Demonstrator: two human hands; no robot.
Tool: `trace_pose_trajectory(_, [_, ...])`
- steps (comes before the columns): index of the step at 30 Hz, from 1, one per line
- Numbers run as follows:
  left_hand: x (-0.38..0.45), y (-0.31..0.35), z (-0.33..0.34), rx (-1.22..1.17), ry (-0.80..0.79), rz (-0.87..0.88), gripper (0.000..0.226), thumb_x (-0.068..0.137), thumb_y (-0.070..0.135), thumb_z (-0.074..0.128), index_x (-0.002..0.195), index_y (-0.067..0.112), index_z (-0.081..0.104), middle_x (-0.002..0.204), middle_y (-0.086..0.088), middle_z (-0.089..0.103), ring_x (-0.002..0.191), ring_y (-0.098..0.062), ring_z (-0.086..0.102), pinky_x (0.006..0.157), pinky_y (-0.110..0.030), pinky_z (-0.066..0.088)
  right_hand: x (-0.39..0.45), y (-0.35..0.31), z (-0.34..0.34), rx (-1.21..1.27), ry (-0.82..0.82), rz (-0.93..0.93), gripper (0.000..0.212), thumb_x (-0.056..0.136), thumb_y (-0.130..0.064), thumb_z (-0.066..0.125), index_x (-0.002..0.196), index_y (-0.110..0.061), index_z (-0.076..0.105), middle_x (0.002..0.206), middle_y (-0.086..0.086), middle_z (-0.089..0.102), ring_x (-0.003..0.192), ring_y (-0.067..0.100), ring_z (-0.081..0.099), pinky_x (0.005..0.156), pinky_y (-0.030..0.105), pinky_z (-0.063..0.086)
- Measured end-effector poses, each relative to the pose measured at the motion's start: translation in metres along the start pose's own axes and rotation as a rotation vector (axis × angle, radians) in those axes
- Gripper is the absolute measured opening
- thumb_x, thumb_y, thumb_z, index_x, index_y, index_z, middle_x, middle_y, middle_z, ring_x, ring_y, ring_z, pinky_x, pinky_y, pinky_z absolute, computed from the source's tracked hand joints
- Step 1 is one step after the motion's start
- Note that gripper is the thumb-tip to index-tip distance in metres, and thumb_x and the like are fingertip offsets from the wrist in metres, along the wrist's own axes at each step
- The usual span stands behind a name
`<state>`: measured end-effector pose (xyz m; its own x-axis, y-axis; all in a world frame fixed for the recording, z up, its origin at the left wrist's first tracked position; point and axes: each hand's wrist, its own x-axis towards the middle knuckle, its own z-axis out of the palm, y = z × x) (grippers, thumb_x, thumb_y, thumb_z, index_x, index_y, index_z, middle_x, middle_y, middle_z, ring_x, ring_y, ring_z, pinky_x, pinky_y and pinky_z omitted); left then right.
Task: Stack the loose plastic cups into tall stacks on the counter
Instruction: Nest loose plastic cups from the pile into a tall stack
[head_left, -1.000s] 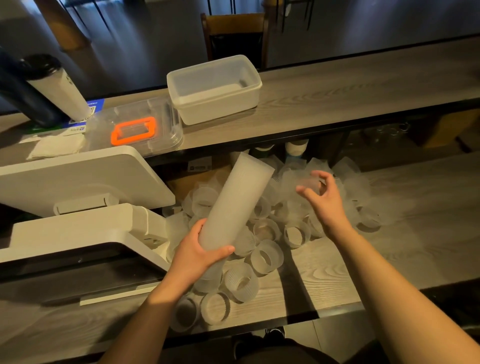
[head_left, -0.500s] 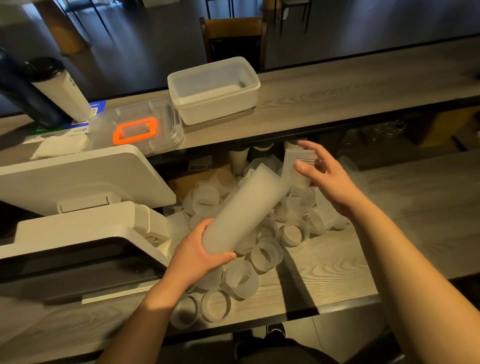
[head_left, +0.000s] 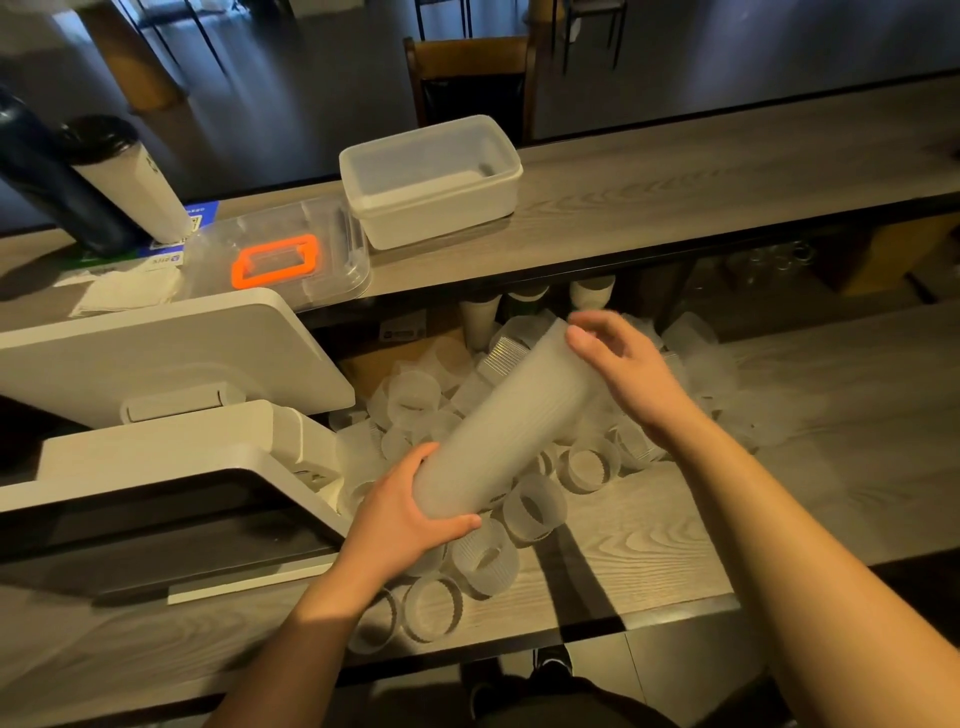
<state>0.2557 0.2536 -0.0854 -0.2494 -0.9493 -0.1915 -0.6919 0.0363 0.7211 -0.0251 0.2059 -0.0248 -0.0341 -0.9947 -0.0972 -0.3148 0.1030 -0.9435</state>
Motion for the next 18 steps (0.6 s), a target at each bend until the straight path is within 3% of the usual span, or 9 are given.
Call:
trace_pose_trajectory(2, [0.001,0.000,0.003,-0.028,0.009,-0.016,0.086,0.058,0.057,0.087,0.130,0.045,0.041,0.119,0.025,0.050,0.106,0.000,0.052,0.082,-0.026,0.049,-0.003,0.005,0.009,-0.025,-0.076,0.001,0.067,0.091,-0.062,0.039,0.146,-0.026,0.046,0.135,-0.015,0.052,0.127,0.007,0.048,0.106,0.028,0.039])
trace_pose_trajectory(4, [0.001,-0.003,0.005,-0.051,0.011,-0.041,0.088,0.058,0.056,0.087,0.132,0.042,0.042,0.120,0.023,0.050,0.106,0.000,0.052,0.078,-0.023,0.047,-0.002,0.011,0.011,-0.018,-0.143,0.014,0.069,0.094,-0.063,0.029,0.152,-0.027,0.038,0.150,-0.012,0.041,0.136,0.005,0.036,0.112,0.029,0.028])
trace_pose_trajectory(7, [0.001,-0.003,0.007,-0.096,0.010,-0.085,0.089,0.059,0.053,0.088,0.133,0.039,0.041,0.120,0.019,0.050,0.104,0.000,0.052,0.074,-0.018,0.044,0.002,0.021,0.012,0.049,-0.066,0.034,0.075,0.091,-0.074,0.021,0.155,-0.035,0.031,0.160,-0.012,0.030,0.145,0.006,0.027,0.118,0.032,0.020])
trace_pose_trajectory(11, [0.006,0.003,0.007,-0.223,0.021,-0.135,0.089,0.056,0.054,0.089,0.129,0.035,0.042,0.117,0.017,0.051,0.102,-0.002,0.053,0.072,-0.019,0.045,0.003,0.050,0.024,0.127,0.068,0.143,0.080,0.090,-0.076,0.030,0.155,-0.030,0.032,0.158,-0.003,0.037,0.141,0.017,0.039,0.119,0.046,0.031])
trace_pose_trajectory(15, [0.009,0.006,0.005,-0.326,0.012,-0.148,0.094,0.050,0.072,0.073,0.129,0.032,0.044,0.117,0.012,0.054,0.102,-0.007,0.057,0.071,-0.020,0.048,-0.013,0.087,0.042,-0.125,-0.097,0.286,0.083,0.084,-0.073,0.050,0.149,-0.022,0.043,0.144,0.002,0.053,0.125,0.018,0.054,0.103,0.037,0.046])
trace_pose_trajectory(18, [0.009,0.006,0.005,-0.340,0.019,-0.151,0.093,0.050,0.074,0.071,0.128,0.031,0.045,0.117,0.011,0.055,0.103,-0.008,0.058,0.072,-0.021,0.048,-0.028,0.117,0.059,-0.294,-0.176,0.389,0.103,0.072,-0.081,0.061,0.152,-0.020,0.037,0.149,0.006,0.048,0.131,0.025,0.051,0.104,0.043,0.047])
